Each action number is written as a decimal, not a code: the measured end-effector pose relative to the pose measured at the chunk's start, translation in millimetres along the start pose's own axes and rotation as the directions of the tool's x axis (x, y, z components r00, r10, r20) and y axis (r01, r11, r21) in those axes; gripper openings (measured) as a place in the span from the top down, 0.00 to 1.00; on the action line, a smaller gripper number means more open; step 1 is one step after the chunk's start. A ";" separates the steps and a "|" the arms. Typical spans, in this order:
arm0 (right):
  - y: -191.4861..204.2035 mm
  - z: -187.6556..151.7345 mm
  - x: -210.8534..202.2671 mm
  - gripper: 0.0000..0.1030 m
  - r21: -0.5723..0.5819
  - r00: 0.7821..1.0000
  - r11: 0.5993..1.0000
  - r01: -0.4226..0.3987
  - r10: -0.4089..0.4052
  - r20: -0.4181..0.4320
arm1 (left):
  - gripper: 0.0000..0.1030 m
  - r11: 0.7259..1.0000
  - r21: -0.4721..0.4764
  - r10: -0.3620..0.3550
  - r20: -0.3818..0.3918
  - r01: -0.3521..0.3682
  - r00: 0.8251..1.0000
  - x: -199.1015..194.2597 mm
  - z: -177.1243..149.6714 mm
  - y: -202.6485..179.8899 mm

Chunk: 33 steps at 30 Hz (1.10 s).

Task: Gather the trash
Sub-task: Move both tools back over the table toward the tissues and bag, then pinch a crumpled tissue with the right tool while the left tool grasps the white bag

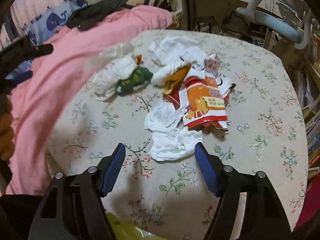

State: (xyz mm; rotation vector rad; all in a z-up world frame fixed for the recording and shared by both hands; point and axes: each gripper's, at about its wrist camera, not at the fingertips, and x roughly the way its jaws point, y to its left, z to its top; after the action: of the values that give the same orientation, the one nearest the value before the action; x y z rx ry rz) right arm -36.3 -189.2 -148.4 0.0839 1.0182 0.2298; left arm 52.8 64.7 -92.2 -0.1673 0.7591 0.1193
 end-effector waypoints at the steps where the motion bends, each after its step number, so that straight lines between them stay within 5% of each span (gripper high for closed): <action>1: -0.6 0.7 5.2 0.33 0.001 1.000 1.000 0.006 -0.006 -0.007 | 0.07 1.000 0.019 -0.001 -0.009 0.001 1.000 3.9 -1.0 -4.6; 5: -1.9 3.8 20.6 0.41 -0.005 0.999 0.999 0.041 -0.041 -0.025 | 0.07 0.993 0.119 -0.007 -0.048 0.013 0.999 22.4 -6.5 -27.3; 7: -1.2 5.0 19.4 0.73 -0.021 0.999 0.999 0.040 -0.041 -0.032 | 0.07 0.986 0.165 -0.010 -0.065 0.020 0.998 32.8 -8.2 -39.6; 10: -8.8 4.9 17.3 0.90 0.003 0.999 1.000 0.003 -0.003 -0.051 | 0.07 0.976 0.216 0.006 -0.105 0.017 0.995 58.2 -11.6 -53.0; 13: -12.6 3.8 8.0 0.91 0.024 0.997 0.998 -0.057 0.058 -0.048 | 0.07 0.971 0.238 0.025 -0.117 0.003 0.993 78.0 -11.6 -60.3; 19: -16.4 8.1 -18.4 0.92 0.043 0.989 0.989 -0.144 0.142 0.034 | 0.09 0.976 0.193 -0.058 -0.216 0.101 0.975 105.4 -10.5 -58.1; 21: -18.8 10.5 -25.2 0.92 0.048 0.985 0.986 -0.163 0.160 0.057 | 0.41 0.970 0.191 -0.094 -0.265 0.148 0.960 116.0 -14.3 -61.2; 24: -22.5 14.4 -30.8 0.92 0.058 0.981 0.982 -0.180 0.175 0.080 | 0.66 0.963 0.194 -0.125 -0.283 0.185 0.951 115.0 -14.8 -64.5; 30: -29.2 19.2 -40.3 0.92 0.075 0.972 0.976 -0.205 0.194 0.132 | 0.74 0.952 0.169 -0.220 -0.209 0.256 0.953 66.4 -6.5 -60.7; 33: -29.9 16.5 -46.3 0.92 0.076 0.969 0.975 -0.211 0.198 0.148 | 0.75 0.938 0.139 -0.287 -0.209 0.319 0.935 47.9 -9.2 -54.8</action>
State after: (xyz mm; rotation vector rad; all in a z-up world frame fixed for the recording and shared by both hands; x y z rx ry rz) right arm -41.0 -228.2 -106.4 0.2861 0.8798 0.3606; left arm 90.2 11.5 -126.1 -0.1320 0.9163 -0.2598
